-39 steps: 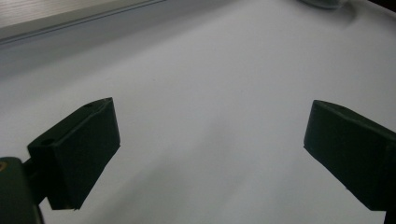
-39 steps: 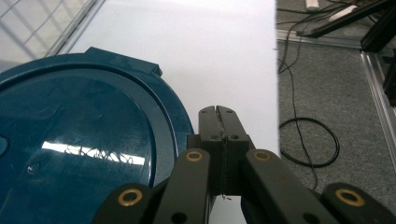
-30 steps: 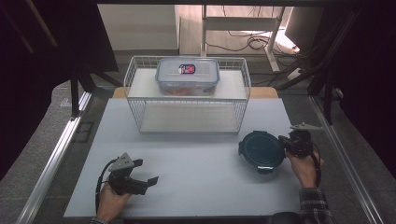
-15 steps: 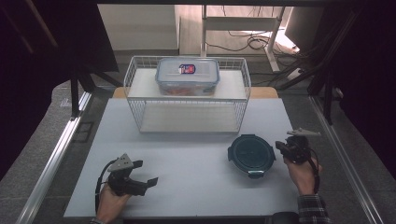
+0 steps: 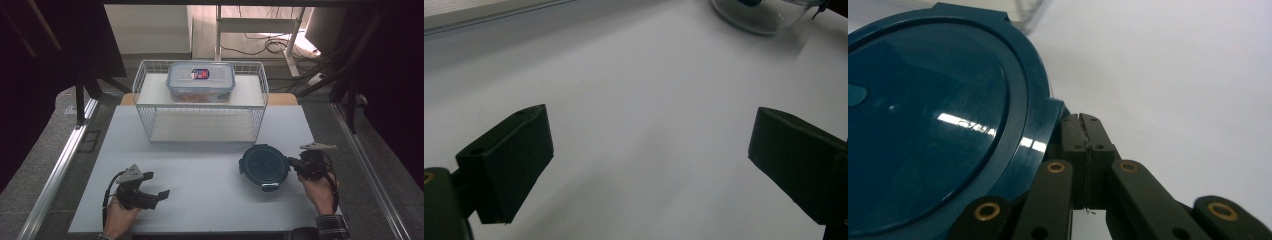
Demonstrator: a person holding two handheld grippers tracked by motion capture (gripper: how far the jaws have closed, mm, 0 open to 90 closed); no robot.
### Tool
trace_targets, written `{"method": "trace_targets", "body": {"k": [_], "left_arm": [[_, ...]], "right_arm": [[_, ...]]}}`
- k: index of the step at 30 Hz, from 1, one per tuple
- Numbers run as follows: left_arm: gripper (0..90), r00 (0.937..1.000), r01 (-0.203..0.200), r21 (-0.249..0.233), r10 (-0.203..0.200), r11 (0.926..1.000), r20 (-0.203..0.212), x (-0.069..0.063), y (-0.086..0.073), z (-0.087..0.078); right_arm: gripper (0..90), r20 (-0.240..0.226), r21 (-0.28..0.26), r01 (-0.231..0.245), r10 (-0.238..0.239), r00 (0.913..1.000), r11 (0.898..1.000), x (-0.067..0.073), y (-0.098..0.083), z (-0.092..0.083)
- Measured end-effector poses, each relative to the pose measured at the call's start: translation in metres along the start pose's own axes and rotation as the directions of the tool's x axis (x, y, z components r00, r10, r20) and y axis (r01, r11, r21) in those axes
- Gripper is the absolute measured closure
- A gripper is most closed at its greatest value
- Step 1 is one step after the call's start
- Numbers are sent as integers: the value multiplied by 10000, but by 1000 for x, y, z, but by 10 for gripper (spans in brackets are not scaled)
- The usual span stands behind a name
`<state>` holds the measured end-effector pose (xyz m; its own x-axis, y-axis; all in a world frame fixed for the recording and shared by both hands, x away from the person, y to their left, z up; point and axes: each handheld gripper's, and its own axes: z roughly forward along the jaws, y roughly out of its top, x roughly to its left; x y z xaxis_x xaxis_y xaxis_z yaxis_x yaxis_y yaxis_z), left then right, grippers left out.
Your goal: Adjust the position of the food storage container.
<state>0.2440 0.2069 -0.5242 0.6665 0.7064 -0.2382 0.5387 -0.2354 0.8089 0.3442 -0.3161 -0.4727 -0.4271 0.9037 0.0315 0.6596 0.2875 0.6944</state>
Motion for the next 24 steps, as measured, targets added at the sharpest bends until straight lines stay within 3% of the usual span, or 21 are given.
{"method": "trace_targets", "body": {"k": [6, 16, 20, 24], "left_arm": [[37, 10000, 50, -2, -50, 10000, 31, 1, 0, 0], [37, 9999, 52, 46, -52, 10000, 92, 0, 0, 1], [37, 9999, 53, 66, -53, 10000, 105, 0, 0, 2], [36, 9999, 59, 67, -60, 10000, 122, 0, 0, 2]], "right_arm": [[898, -681, 99, 518, -510, 9964, 9986, 28, 3, 6], [898, -1752, 53, 1076, -1050, 9789, 9942, 66, 4, 9], [898, -2269, 7, 1206, -1173, 9668, 9927, 81, 5, 13], [898, -2793, -29, 1587, -1532, 9479, 9873, 100, 7, 18]]}}
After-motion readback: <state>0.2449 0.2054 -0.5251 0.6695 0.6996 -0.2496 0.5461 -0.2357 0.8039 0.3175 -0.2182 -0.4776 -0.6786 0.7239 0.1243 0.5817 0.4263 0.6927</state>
